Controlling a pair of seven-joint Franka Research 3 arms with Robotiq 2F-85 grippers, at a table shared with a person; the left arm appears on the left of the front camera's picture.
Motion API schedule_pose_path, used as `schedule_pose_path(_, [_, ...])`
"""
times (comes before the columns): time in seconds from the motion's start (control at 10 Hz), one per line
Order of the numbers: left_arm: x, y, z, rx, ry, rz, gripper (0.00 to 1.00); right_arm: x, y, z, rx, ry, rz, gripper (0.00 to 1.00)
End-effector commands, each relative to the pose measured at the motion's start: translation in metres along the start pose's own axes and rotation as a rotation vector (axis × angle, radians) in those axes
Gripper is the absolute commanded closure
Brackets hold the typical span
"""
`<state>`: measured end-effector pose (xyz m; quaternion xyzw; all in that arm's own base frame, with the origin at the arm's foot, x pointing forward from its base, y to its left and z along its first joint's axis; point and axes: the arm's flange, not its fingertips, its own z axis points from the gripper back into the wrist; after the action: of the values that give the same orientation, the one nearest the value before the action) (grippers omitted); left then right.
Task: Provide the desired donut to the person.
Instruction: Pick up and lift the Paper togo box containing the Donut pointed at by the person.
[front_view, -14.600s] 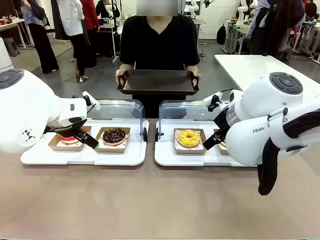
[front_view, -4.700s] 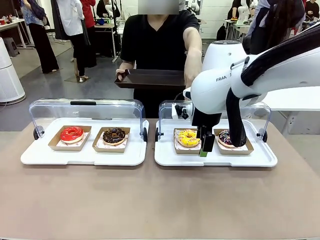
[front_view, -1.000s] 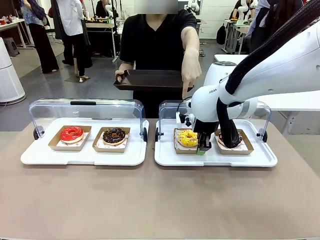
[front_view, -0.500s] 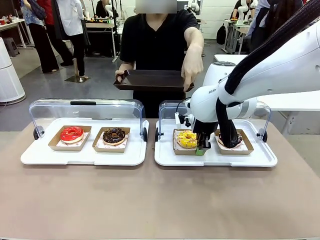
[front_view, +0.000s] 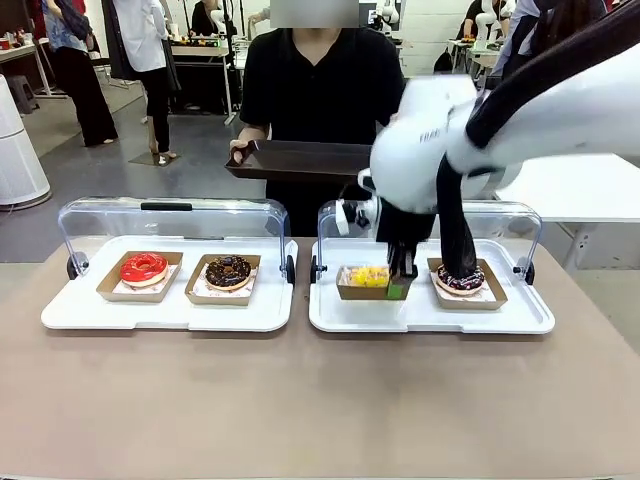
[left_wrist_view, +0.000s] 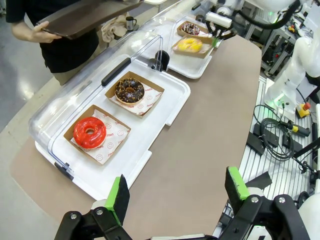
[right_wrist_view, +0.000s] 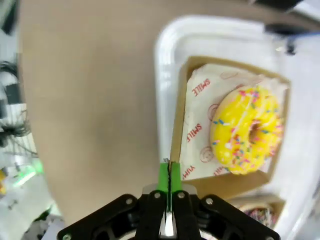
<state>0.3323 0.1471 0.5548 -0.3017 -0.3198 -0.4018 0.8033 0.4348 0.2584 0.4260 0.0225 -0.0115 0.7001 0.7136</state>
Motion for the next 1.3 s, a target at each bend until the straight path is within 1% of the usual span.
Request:
schedule_pose_path(0.0, [0.0, 0.0, 0.001, -0.007, -0.021, -0.018, 0.0, 0.016, 0.032, 0.068, 0.046, 0.041, -0.065, 1.0])
schedule_pose_path(0.1, [0.0, 0.0, 0.001, -0.007, -0.021, -0.018, 0.0, 0.024, 0.049, 0.095, 0.067, 0.06, -0.085, 1.0])
schedule_pose_path(0.2, [0.0, 0.0, 0.001, -0.007, -0.021, -0.018, 0.0, 0.032, 0.064, 0.124, 0.058, 0.054, -0.086, 1.0])
schedule_pose_path(0.4, [0.0, 0.0, 0.001, -0.007, -0.021, -0.018, 0.0, 0.045, 0.077, 0.164, 0.032, 0.058, -0.097, 1.0])
schedule_pose_path(0.6, [0.0, 0.0, 0.001, -0.007, -0.021, -0.018, 0.0, 0.053, 0.073, 0.193, -0.006, 0.059, -0.084, 1.0])
schedule_pose_path(0.7, [0.0, 0.0, 0.001, -0.007, -0.021, -0.018, 0.0, 0.054, 0.063, 0.204, -0.013, 0.052, -0.083, 1.0])
schedule_pose_path(0.9, [0.0, 0.0, 0.001, -0.007, -0.021, -0.018, 0.0, 0.054, 0.053, 0.204, 0.003, 0.042, -0.061, 1.0])
schedule_pose_path(1.0, [0.0, 0.0, 0.001, -0.007, -0.021, -0.018, 0.0, 0.053, 0.049, 0.198, -0.072, 0.052, -0.021, 1.0])
schedule_pose_path(1.1, [0.0, 0.0, 0.001, -0.007, -0.021, -0.018, 0.0, 0.054, 0.059, 0.203, -0.01, 0.028, -0.071, 1.0])
schedule_pose_path(1.2, [0.0, 0.0, 0.001, -0.007, -0.021, -0.018, 0.0, 0.054, 0.059, 0.203, -0.01, 0.028, -0.071, 1.0])
